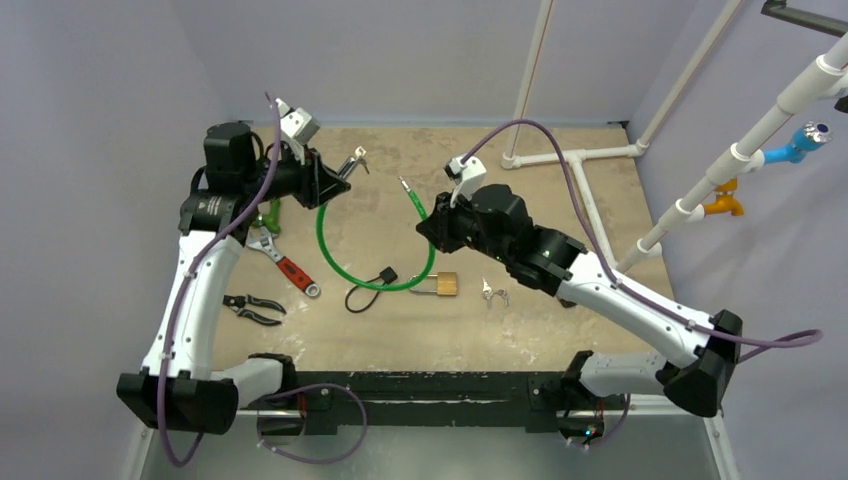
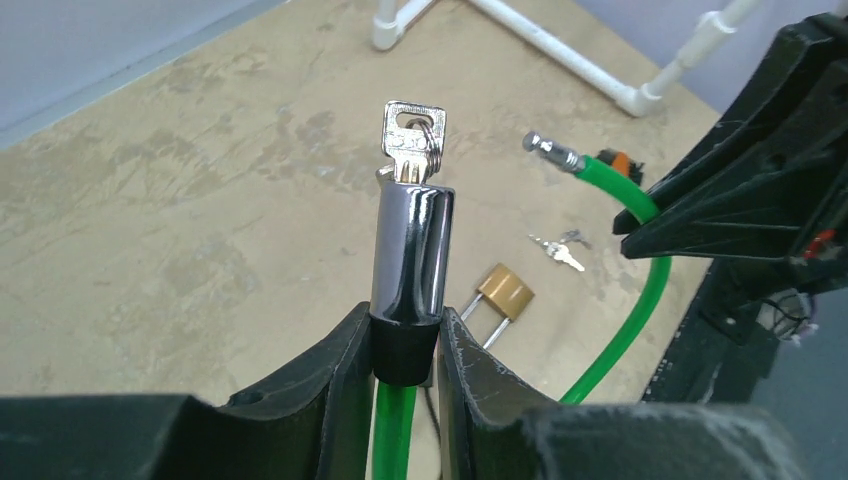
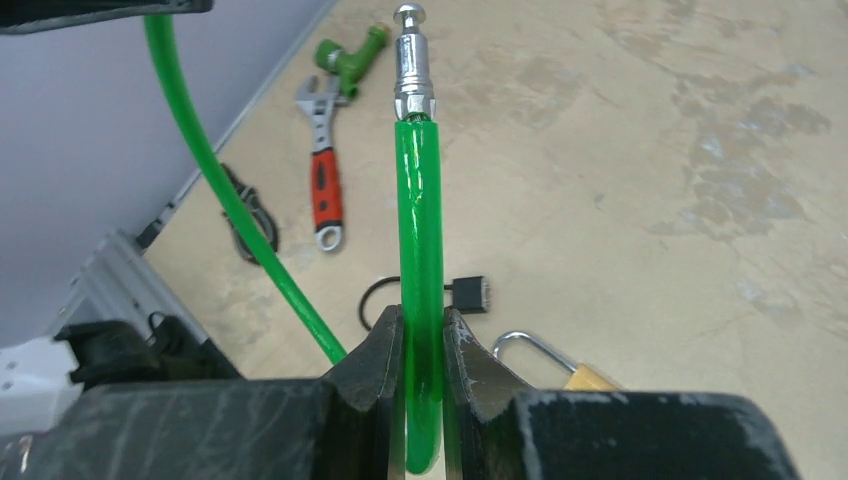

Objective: Unlock with the key
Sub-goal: Place the lock at the center of the board.

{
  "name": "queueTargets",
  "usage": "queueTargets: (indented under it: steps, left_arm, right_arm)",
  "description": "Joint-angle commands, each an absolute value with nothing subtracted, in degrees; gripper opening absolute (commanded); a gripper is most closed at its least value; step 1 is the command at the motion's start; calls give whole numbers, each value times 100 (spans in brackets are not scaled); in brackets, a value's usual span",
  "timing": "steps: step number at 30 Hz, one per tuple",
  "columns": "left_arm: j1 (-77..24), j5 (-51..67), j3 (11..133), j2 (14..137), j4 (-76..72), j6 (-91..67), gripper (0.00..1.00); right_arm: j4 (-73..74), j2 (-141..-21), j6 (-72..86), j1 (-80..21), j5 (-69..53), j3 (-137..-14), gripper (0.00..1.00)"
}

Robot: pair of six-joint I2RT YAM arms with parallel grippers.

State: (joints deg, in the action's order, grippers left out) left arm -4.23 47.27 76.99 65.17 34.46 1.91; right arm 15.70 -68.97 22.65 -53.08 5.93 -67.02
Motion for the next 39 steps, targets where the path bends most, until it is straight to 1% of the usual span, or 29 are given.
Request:
queueTargets:
  steps: [1,4,9,12,17,25,30,33,36,39]
  left_arm:
    - [-568,3799,8064,7105,3362,871,0]
    - [-771,3286,8333,7715,3604,1210,0]
    - [-990,2582,8244,8370,3350,1633,0]
    - [-1009,2421,8311,8754,3133,1840,0]
    - [-1011,2142,8970,9516,3448,1968,0]
    - [-854,2107,9877,10239,3658,1813,0]
    - [-826,2019,9345,10189,3129,1848,0]
    - [-834,2110,9342,10401,3571,1850,0]
    - [-854,2057,9495,10652,4340,1983,0]
    - [-853,1927,8905,10476,4033,2095,0]
  right_arm:
    - [1697,-7368,2823,-4832,1071,-7038,0]
    - [1475,-7832,2925,-4644,1279,-6993,0]
    - [1130,-8606,2939,-4502,1646,-7067,0]
    - [1008,-9003,3019,-4268,1679,-7195,0]
    - [1198,-9710,3212,-3821,1506,-7579,0]
    - [1414,-9996,3217,-3129,1200,-8012,0]
    - [1375,-10344,3220,-3025,1143,-8149,0]
    - [1448,-10729,3286,-3039,692,-8188,0]
    - [1635,-10992,3278,-3047,749,-8172,0]
    - [1630,-11158,3287,-3056,714,-8054,0]
